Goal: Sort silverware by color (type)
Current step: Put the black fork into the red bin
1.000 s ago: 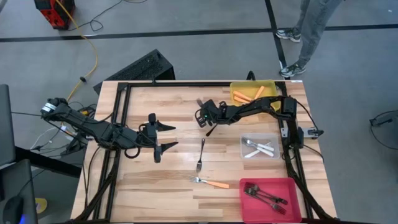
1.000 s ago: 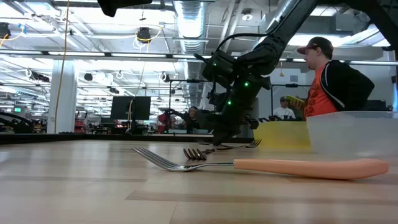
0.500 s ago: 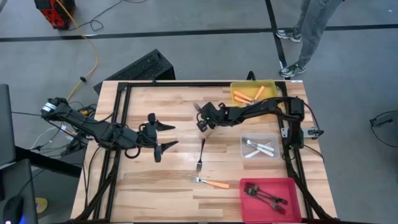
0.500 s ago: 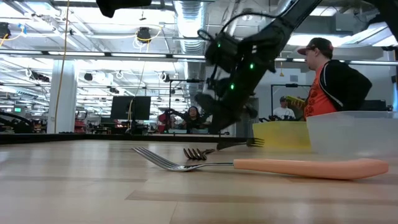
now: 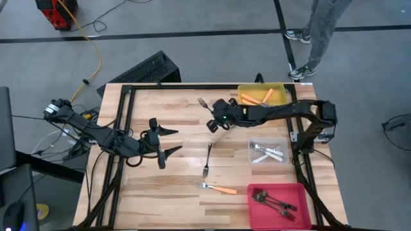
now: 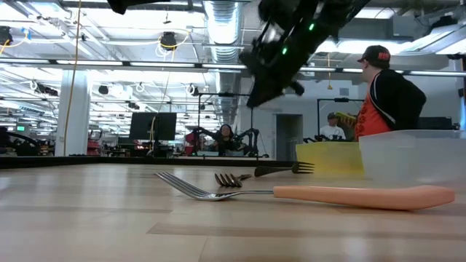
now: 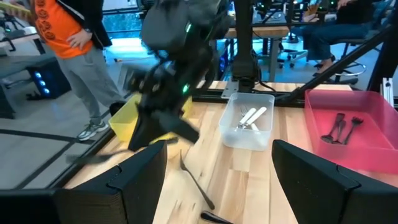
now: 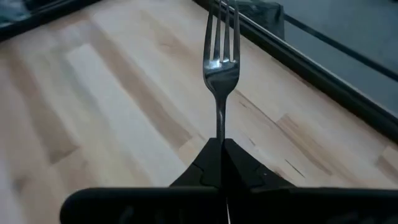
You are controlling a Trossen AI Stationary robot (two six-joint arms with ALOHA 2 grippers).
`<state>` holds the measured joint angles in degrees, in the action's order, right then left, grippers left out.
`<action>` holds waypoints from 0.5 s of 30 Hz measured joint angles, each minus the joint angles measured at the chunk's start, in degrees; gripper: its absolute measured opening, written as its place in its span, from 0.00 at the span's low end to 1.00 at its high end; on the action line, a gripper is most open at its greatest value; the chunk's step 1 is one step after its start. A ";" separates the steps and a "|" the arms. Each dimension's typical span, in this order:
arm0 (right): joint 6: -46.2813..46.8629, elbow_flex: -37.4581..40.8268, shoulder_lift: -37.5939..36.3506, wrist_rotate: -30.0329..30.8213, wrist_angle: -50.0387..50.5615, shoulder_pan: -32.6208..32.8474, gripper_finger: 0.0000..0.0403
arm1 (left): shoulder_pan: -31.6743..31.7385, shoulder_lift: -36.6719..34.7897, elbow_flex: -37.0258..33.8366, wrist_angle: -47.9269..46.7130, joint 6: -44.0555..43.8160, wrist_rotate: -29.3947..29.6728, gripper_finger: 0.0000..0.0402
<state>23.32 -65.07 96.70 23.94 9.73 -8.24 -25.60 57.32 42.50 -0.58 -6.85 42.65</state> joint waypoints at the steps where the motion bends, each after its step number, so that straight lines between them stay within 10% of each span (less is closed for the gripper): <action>1: -0.34 -0.03 -1.32 0.02 0.80 0.47 0.05 | -0.18 0.00 0.00 0.00 0.00 0.11 0.68; 15: 1.32 -0.09 -18.22 0.52 21.56 14.82 0.05 | -2.99 -0.04 -0.02 0.18 -1.42 0.06 0.68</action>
<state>24.64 -65.16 78.48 24.46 31.29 6.58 -28.59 57.28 42.48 -0.40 -8.27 42.72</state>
